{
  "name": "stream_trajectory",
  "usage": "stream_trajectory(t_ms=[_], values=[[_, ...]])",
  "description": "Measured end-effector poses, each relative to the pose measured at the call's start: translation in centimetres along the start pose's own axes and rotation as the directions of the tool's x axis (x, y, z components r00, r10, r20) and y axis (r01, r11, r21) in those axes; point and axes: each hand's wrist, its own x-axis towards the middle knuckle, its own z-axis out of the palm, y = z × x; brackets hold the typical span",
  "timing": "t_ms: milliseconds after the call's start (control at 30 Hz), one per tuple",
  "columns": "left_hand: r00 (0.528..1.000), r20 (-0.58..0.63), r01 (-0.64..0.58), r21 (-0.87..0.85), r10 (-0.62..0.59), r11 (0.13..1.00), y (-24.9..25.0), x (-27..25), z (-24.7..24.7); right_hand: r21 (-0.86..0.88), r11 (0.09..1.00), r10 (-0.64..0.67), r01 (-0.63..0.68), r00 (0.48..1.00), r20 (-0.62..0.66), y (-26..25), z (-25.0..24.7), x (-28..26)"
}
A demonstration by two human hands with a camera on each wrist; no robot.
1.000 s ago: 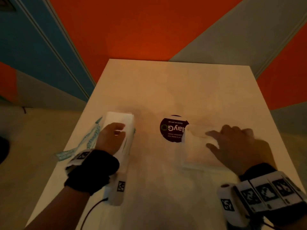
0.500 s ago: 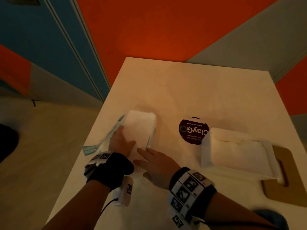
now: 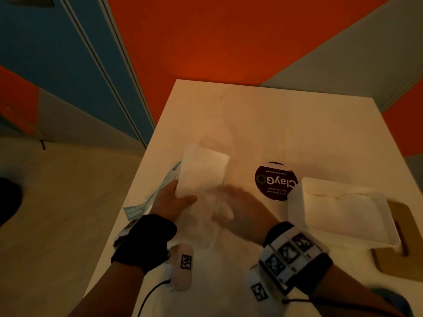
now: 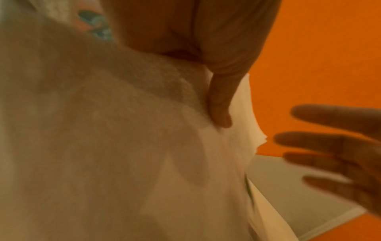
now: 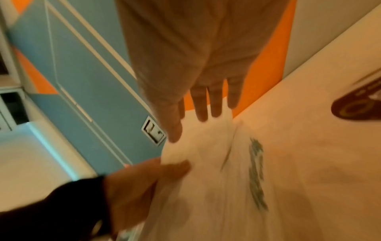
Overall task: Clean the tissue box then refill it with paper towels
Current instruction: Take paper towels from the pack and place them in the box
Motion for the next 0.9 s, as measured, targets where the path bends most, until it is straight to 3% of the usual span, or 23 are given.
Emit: stream_trajectory(t_ms=[67, 133, 233, 333, 500, 633, 800, 900], values=[[0.998, 0.042, -0.043, -0.083, 0.046, 0.996, 0.6, -0.6, -0.7, 0.085, 0.996, 0.022, -0.001, 0.969, -0.248, 0.0, -2.5, 0.8], [0.988, 0.091, -0.113, -0.083, 0.121, 0.990, 1.2, -1.0, -1.2, 0.154, 0.988, 0.059, -0.009, 0.944, -0.324, -0.1, -5.2, 1.7], [0.955, 0.184, -0.234, -0.023, 0.234, 0.972, 1.8, -1.2, -1.6, 0.197, 0.978, 0.088, -0.067, 0.991, -0.100, -0.6, -8.3, 2.8], [0.919, 0.265, -0.309, 0.021, 0.293, 0.951, 2.6, -1.4, -1.9, 0.258, 0.958, 0.091, -0.125, 0.986, 0.141, -0.7, -9.6, 3.0], [0.865, 0.361, -0.413, 0.118, 0.348, 0.903, 3.3, -1.6, -2.2, 0.384, 0.919, 0.050, -0.084, 0.994, 0.098, 0.0, -9.1, 1.8], [0.829, 0.391, -0.499, 0.192, 0.401, 0.845, 3.6, -2.3, -2.2, 0.364, 0.931, 0.018, -0.015, 1.000, -0.005, 1.2, -8.8, 0.6], [0.662, 0.495, -0.692, 0.116, 0.563, 0.712, 4.9, -4.7, -2.1, 0.546, 0.823, 0.077, -0.157, 0.983, 0.165, 1.6, -8.8, -1.5], [0.589, 0.550, -0.752, 0.103, 0.592, 0.652, 5.2, -5.7, -2.4, 0.607, 0.783, 0.065, -0.139, 0.988, 0.143, 2.2, -8.0, -2.8]])
